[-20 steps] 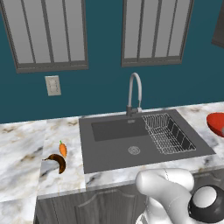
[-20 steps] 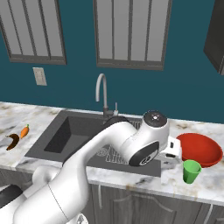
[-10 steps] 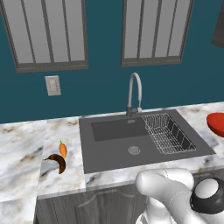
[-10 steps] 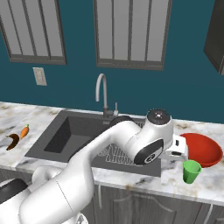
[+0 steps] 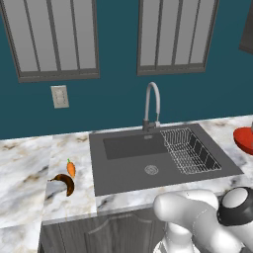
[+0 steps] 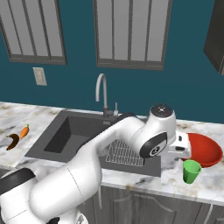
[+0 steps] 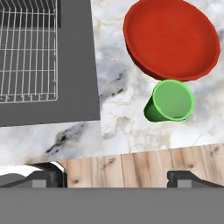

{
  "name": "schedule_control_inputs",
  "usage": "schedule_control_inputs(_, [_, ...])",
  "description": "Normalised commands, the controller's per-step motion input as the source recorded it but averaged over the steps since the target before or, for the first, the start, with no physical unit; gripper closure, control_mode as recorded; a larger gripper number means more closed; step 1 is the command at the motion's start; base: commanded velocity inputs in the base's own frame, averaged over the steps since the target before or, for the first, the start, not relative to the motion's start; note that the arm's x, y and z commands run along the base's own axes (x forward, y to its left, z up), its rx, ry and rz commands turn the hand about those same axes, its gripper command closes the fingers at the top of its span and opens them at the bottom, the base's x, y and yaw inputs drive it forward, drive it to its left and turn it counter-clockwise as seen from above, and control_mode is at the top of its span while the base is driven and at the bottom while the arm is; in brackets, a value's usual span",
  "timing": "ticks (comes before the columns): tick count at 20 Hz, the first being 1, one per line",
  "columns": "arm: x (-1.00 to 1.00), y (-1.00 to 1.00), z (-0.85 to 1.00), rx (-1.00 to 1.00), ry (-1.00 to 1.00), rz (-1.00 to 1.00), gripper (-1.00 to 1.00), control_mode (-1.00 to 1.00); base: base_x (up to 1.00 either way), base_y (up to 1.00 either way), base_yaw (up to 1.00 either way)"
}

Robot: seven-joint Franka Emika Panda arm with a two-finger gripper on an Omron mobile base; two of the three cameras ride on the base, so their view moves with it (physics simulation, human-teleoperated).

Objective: Remove the carrot and banana from the sink. Then move the bowl and cup from the counter to the sink for washing.

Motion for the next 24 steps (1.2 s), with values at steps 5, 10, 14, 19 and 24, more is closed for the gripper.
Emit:
schedule_control_inputs(5, [0.17, -0.13, -0.11, -0.01, 0.05, 0.00, -1.00, -1.00, 0.00, 0.00, 0.00])
schedule_control_inputs(10, [0.14, -0.16, -0.16, 0.00, 0.00, 0.00, -1.00, -1.00, 0.00, 0.00, 0.00])
schedule_control_inputs(14, [0.09, -0.16, -0.18, 0.00, 0.00, 0.02, -1.00, -1.00, 0.00, 0.00, 0.00])
schedule_control_inputs(19, [0.10, -0.15, -0.16, 0.00, 0.00, 0.03, -1.00, -1.00, 0.00, 0.00, 0.00])
schedule_control_inputs(24, [0.11, -0.14, -0.16, 0.00, 0.01, 0.01, -1.00, -1.00, 0.00, 0.00, 0.00])
